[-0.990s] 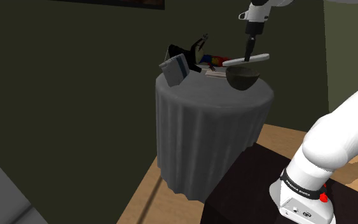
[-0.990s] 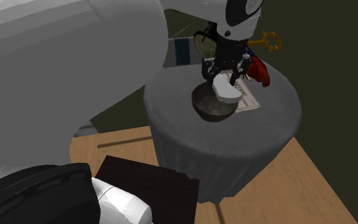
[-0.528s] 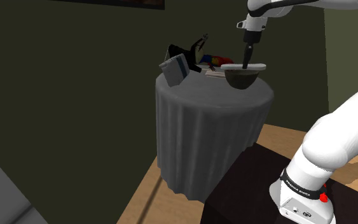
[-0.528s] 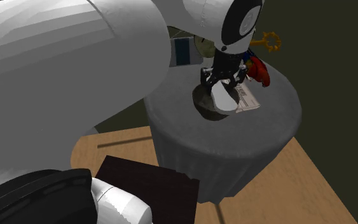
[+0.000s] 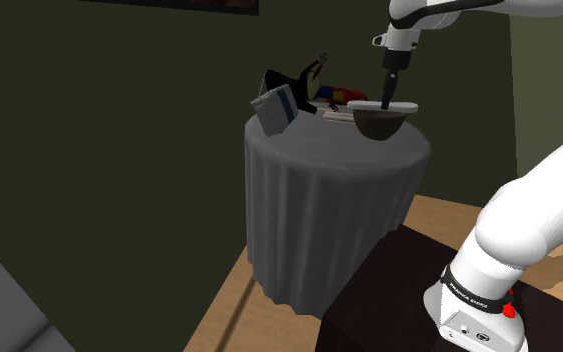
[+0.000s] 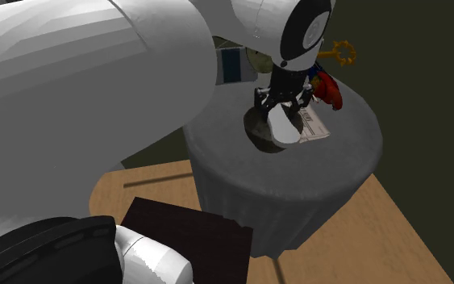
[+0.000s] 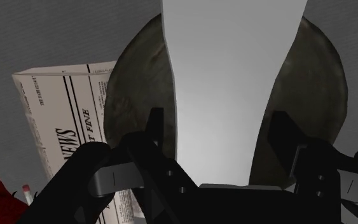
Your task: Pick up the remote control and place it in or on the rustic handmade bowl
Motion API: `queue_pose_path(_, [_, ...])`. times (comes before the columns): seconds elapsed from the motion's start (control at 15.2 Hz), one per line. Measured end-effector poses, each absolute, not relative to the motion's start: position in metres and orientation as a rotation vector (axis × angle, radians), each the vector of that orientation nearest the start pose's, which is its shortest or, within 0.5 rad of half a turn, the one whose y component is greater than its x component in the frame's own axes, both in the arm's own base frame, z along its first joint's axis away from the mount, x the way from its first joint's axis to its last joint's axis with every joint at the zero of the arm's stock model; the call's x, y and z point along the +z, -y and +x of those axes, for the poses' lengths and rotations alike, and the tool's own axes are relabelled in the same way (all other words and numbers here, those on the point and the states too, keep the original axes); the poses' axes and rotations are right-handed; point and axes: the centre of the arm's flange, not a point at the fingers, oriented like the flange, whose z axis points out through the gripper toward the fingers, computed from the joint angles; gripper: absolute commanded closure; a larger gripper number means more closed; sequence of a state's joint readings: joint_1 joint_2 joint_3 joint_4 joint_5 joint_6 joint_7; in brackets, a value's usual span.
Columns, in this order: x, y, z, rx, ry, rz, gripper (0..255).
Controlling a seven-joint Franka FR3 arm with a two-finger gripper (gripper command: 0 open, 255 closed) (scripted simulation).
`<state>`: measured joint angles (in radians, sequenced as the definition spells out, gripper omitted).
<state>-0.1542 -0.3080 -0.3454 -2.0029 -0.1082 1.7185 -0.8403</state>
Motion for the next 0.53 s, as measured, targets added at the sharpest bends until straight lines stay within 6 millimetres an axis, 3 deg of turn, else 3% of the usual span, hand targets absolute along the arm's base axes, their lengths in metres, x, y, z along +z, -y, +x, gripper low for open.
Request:
queue_pose_path(0.4, [0.577, 0.249, 0.399, 0.000, 0.582, -3.093, 0])
queue_pose_path(0.53, [0.593, 0.246, 0.400, -0.001, 0.582, -3.093, 0])
